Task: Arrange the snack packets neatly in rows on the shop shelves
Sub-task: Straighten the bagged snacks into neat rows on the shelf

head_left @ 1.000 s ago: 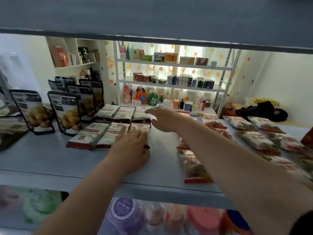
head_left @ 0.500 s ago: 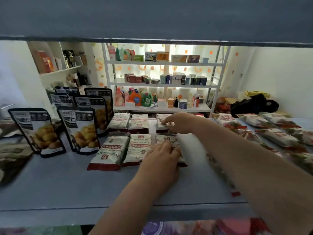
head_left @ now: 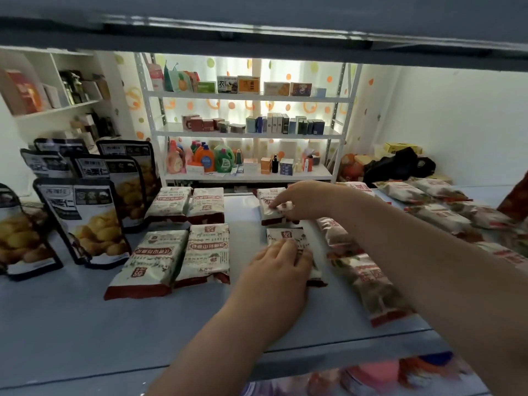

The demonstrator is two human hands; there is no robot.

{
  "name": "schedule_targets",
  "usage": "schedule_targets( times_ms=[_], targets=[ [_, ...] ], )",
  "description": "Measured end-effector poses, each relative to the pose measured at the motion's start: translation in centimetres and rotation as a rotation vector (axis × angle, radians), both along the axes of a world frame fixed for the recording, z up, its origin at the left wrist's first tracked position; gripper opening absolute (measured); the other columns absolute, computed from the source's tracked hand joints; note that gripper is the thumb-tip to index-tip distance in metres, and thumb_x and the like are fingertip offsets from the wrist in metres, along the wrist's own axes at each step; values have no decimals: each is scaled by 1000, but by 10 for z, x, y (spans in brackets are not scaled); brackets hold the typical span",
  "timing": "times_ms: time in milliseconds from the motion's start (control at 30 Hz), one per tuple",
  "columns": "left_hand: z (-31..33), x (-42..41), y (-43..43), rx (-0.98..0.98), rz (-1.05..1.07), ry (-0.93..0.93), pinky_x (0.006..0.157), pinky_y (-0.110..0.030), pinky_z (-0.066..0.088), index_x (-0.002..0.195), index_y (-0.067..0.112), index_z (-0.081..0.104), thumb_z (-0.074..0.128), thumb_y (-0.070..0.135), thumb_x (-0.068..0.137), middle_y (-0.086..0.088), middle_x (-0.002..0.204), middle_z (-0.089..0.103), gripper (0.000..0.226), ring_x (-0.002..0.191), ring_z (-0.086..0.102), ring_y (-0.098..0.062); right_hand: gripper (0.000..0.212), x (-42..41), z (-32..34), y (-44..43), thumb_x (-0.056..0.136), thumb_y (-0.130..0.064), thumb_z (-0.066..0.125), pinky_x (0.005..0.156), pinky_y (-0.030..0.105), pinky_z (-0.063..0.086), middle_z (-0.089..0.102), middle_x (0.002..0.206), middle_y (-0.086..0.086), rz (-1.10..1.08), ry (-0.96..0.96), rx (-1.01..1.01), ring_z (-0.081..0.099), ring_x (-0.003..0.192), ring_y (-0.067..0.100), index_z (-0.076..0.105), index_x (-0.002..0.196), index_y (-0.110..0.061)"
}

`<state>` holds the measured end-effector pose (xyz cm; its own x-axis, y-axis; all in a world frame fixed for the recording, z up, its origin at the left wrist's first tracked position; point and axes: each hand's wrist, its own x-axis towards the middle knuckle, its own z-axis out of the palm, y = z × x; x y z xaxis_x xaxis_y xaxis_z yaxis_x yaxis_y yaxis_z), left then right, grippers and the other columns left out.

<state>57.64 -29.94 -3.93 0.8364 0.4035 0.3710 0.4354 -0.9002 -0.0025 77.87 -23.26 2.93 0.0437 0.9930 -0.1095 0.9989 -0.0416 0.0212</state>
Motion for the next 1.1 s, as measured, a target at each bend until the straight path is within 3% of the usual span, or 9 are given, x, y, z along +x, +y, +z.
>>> schedule_targets(
  times_ms=[133, 300, 500, 633, 767, 900, 967, 1033, 1100],
  targets=[
    [-1, -1, -2, 16, 1, -1, 115, -40, 25, 150, 20, 30, 45, 33, 98, -7, 150, 36, 56, 142, 31, -28, 45, 11, 6, -5, 90, -25, 58, 81, 24, 41, 57, 133, -13, 42, -8, -38, 51, 99, 5, 58, 130, -45],
    [-1, 2, -6, 17, 16, -8, 115, -40, 26, 149, 20, 34, 45, 33, 97, -8, 151, 37, 55, 142, 33, -29, 45, 10, 16, -3, 90, -24, 61, 92, 32, 48, 58, 133, -8, 80, -22, -99, 57, 107, 12, 58, 132, -40],
    [-1, 2, -6, -9, -28, 0, 113, -40, 31, 145, 23, 39, 47, 36, 93, -6, 148, 40, 54, 140, 34, -26, 48, 6, 22, 5, 90, -25, 66, 86, 27, 45, 59, 131, -7, 104, -30, -139, 57, 104, 13, 55, 136, -36],
    [-2, 2, -9, -7, -9, -16, 109, -39, 37, 140, 22, 48, 52, 36, 90, -4, 142, 48, 52, 135, 42, -26, 49, 5, 24, 9, 90, -29, 68, 95, 34, 47, 58, 130, -6, 86, -50, -174, 56, 109, 16, 53, 136, -37],
    [0, -5, -8, -89, -8, -62, 115, -34, 21, 149, 33, 27, 44, 51, 89, 3, 154, 30, 65, 145, 24, -19, 46, -1, 33, 11, 90, -36, 67, 95, 36, 47, 57, 131, -4, 74, -117, -212, 53, 106, 15, 53, 134, -35],
    [17, -50, 21, -90, 154, -133, 108, -33, 3, 151, 41, 9, 33, 72, 81, 13, 158, 22, 80, 139, 12, -2, 46, -31, 36, 29, 94, -37, 60, 91, 34, 47, 56, 135, 0, 233, -91, 127, 55, 113, 19, 50, 138, -30],
    [24, -77, 40, -73, 251, -89, 110, -29, 7, 152, 38, 12, 32, 74, 77, 12, 159, 22, 86, 140, 13, -2, 54, -56, 31, 44, 96, -30, 58, 100, 32, 39, 49, 145, 1, 298, -8, 151, 48, 127, 21, 41, 147, -30],
    [25, -92, 52, -105, 296, -15, 113, -28, 17, 153, 35, 18, 33, 72, 74, 10, 160, 23, 89, 144, 21, -9, 60, -77, 24, 60, 97, -20, 54, 108, 31, 32, 38, 154, 0, 326, 2, 37, 38, 137, 19, 32, 152, -30],
    [22, -97, 54, -149, 293, 40, 112, -28, 26, 152, 34, 24, 40, 66, 75, 13, 159, 24, 85, 141, 29, -12, 65, -90, 17, 71, 97, -9, 45, 102, 30, 40, 32, 158, -1, 304, -21, -111, 44, 130, 16, 27, 154, -36]
  ],
)
